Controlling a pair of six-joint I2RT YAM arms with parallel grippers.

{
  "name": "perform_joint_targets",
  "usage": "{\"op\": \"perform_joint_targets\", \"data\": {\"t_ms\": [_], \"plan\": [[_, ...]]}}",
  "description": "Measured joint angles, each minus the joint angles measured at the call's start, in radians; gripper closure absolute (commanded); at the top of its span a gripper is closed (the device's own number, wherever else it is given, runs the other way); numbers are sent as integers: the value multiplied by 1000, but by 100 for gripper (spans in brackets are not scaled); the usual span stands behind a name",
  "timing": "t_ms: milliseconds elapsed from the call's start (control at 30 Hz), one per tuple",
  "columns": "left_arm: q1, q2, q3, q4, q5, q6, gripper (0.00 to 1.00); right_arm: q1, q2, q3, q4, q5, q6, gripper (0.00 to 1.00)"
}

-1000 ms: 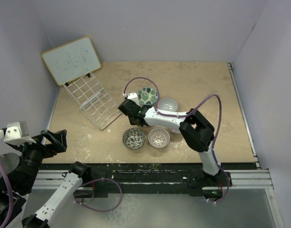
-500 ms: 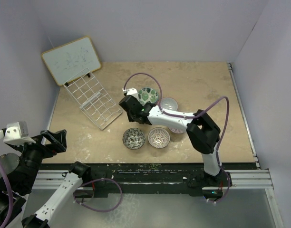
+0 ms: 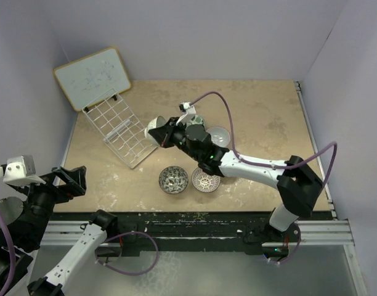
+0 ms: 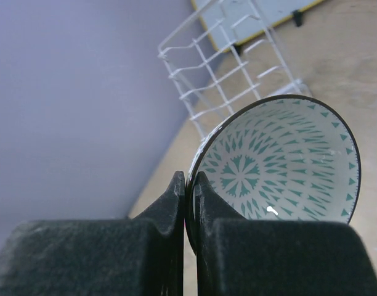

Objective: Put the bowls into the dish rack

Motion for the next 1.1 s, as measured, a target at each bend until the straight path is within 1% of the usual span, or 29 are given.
{"op": "perform_joint_targets", "data": {"t_ms": [167, 267, 500, 633, 733, 967, 1100], "plan": [[0, 15, 37, -2, 1, 1, 1, 3, 102, -94, 354, -35, 169, 100], [0, 25, 64, -2, 1, 1, 1, 14, 169, -109, 485, -12, 235, 100], [0, 26, 77, -10, 7, 1, 1, 58, 301, -85, 710, 61, 380, 100], [0, 26, 80, -19, 19, 1, 1, 79, 381, -61, 782, 101, 443, 100], [0, 26, 87, -26, 26, 1, 1, 91, 410, -58, 787, 139, 463, 100], [0, 26, 92, -49, 46, 0, 1, 122, 411, -9, 783, 177, 465, 100], [0, 26, 92, -64, 48, 0, 1, 158, 382, -2, 718, 177, 443, 100]]}}
